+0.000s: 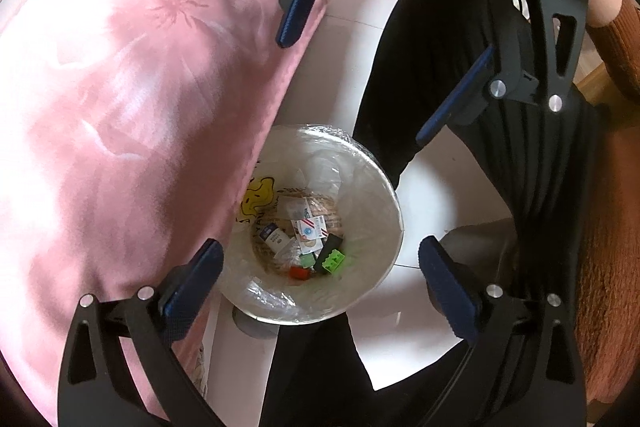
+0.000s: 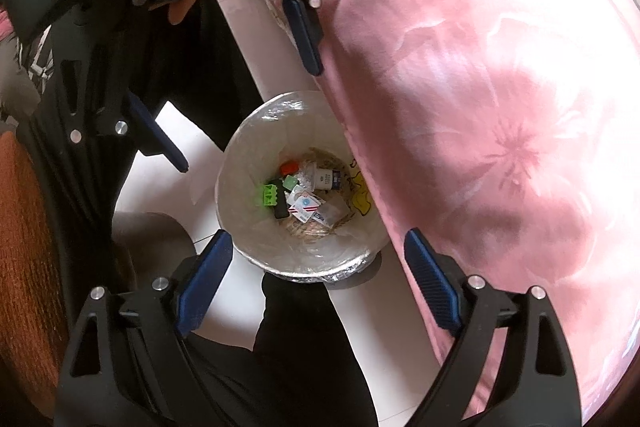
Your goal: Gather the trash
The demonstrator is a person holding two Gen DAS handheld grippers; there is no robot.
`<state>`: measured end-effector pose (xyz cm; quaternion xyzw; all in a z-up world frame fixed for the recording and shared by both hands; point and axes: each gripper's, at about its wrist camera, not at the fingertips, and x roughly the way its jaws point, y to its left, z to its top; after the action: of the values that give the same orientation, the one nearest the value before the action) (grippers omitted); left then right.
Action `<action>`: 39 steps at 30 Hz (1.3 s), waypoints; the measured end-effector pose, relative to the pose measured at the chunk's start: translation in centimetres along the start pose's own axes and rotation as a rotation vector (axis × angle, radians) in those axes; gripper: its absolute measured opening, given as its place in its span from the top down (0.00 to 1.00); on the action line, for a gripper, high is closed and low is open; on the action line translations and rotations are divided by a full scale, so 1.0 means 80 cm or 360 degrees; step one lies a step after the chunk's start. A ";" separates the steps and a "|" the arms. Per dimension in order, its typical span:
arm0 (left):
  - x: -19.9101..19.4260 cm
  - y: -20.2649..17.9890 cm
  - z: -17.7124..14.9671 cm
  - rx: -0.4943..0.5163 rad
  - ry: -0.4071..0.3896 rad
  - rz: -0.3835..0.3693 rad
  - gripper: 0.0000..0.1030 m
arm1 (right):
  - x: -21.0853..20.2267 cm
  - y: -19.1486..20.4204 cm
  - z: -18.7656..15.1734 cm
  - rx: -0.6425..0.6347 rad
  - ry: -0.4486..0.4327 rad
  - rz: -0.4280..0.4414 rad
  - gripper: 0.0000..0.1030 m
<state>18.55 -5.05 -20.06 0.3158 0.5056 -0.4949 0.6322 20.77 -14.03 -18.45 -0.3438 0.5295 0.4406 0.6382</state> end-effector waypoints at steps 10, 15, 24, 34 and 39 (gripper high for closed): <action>-0.043 -0.015 0.002 -0.0208 -0.0083 0.0239 0.04 | -0.048 0.006 -0.018 0.0202 -0.0171 -0.0236 0.17; -0.067 -0.027 0.002 -0.0390 -0.0139 0.0376 0.04 | -0.089 0.026 -0.029 0.0317 -0.0349 -0.0344 0.17; -0.144 -0.048 -0.003 -0.1038 -0.0409 0.0686 0.04 | -0.154 0.043 -0.041 0.1001 -0.0526 -0.0614 0.17; -0.204 -0.126 -0.031 -0.1624 -0.0589 0.0915 0.04 | -0.207 0.099 -0.095 0.1706 -0.0674 -0.0571 0.17; -0.223 -0.158 -0.051 -0.1802 -0.0653 0.1058 0.04 | -0.228 0.144 -0.102 0.1761 -0.0709 -0.0681 0.17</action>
<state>5.26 0.18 -3.03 -0.0247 0.4327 0.0159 0.9011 6.08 -20.73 -1.95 0.0387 0.4530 0.0254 0.8903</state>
